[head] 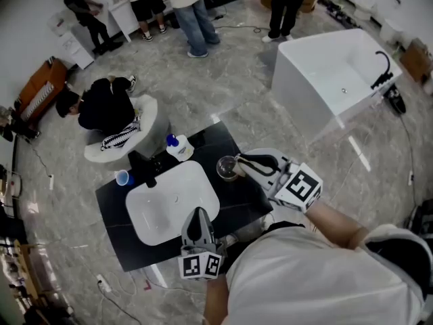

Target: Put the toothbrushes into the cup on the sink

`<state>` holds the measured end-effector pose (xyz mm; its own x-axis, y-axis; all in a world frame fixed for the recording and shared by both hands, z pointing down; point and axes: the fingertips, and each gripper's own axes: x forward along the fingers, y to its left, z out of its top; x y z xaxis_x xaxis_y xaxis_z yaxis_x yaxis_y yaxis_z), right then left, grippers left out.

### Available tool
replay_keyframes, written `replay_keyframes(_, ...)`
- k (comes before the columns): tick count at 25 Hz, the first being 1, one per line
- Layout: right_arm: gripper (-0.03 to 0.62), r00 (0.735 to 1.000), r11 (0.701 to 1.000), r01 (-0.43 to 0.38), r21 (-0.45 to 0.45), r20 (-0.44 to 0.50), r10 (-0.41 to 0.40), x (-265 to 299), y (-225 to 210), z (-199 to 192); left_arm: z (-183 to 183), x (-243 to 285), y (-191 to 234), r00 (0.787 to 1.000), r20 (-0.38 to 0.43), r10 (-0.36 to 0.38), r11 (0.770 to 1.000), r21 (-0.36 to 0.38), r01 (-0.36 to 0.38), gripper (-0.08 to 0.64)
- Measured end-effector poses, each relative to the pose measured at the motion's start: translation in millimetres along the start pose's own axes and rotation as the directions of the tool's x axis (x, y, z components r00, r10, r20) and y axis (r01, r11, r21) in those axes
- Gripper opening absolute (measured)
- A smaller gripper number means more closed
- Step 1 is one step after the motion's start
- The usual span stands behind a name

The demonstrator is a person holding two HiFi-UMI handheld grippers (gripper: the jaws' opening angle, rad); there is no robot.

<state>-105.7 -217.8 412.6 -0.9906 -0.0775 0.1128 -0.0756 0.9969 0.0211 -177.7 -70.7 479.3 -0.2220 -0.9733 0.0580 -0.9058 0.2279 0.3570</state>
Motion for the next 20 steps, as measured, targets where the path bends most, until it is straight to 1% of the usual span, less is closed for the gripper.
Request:
replay_keyframes(6, 0.06, 1.0, 0.999, -0.027, -0.024, -0.006, 0.027, 19, -7, -6, 5, -14, 16, 0.997, 0.009, 0.077, 0.997, 0.002, -0.077, 0.003)
replay_keyframes(10, 0.06, 0.999, 0.999, -0.034, -0.018, -0.021, 0.034, 28, -9, -18, 7, -20, 15, 0.995, 0.015, 0.094, 0.995, 0.017, -0.095, 0.003)
replay_keyframes(15, 0.06, 0.998, 0.999, -0.034, 0.001, -0.044, 0.034, 40, -8, -27, 5, -32, 22, 0.992, 0.003, 0.123, 0.992, 0.018, -0.123, 0.003)
replay_keyframes(20, 0.06, 0.998, 0.999, -0.041, -0.009, -0.056, 0.04, 47, -5, -34, 4, -36, 27, 0.991, -0.005, 0.131, 0.991, 0.017, -0.131, 0.003)
